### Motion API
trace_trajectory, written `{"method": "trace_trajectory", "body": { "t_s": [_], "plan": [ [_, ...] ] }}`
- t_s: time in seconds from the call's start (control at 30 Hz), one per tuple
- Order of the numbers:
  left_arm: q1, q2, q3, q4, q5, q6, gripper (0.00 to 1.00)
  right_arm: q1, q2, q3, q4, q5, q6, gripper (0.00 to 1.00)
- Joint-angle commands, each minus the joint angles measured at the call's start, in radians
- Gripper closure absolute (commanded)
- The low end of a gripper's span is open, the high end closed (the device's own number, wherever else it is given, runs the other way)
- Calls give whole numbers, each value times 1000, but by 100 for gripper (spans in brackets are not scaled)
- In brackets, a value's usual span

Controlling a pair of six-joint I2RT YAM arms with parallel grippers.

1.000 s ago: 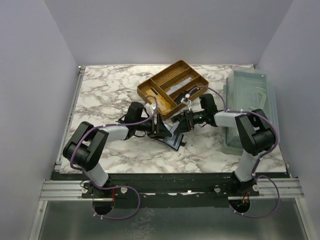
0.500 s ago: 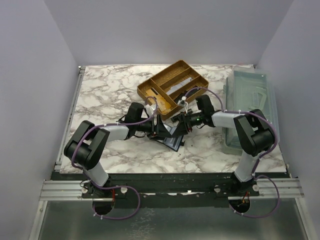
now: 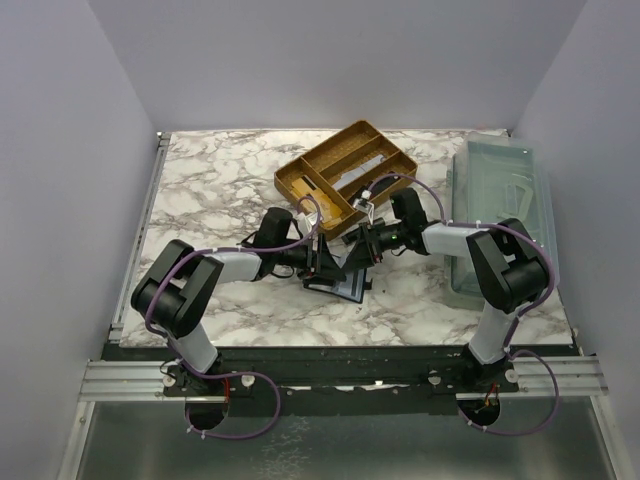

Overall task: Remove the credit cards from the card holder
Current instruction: Remove the credit card from the card holder.

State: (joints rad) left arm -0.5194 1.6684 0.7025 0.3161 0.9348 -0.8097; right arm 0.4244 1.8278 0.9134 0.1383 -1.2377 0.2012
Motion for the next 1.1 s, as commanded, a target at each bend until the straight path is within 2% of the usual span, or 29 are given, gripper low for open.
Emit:
{"method": "trace_trajectory", "body": {
  "t_s": [0.0, 0.07, 0.2, 0.4, 0.53, 0.7, 0.87, 1.07],
  "plan": [
    [-13, 4, 32, 94, 84, -18, 45, 12, 14, 11, -9, 33, -42, 59],
    [-12, -4, 32, 95, 81, -16, 47, 13, 23, 29, -54, 47, -73, 58],
    [-10, -17, 26, 95, 67, -7, 50, 9, 47, 58, -110, 38, -79, 49],
    [-11, -32, 22, 85, 41, 8, 51, -13, 13, 25, -4, -23, 40, 36],
    [-11, -42, 20, 73, 28, 21, 52, -34, 22, 17, 32, -16, 112, 37],
    [-11, -42, 24, 64, 22, 30, 54, -59, 9, -27, 178, -49, 257, 39],
    [-12, -47, 28, 35, 0, 50, 55, -68, 1, -22, 140, 12, 283, 48],
    [-11, -54, 34, 1, -24, 67, 55, -69, 8, -12, 113, 28, 283, 50]
  ]
}}
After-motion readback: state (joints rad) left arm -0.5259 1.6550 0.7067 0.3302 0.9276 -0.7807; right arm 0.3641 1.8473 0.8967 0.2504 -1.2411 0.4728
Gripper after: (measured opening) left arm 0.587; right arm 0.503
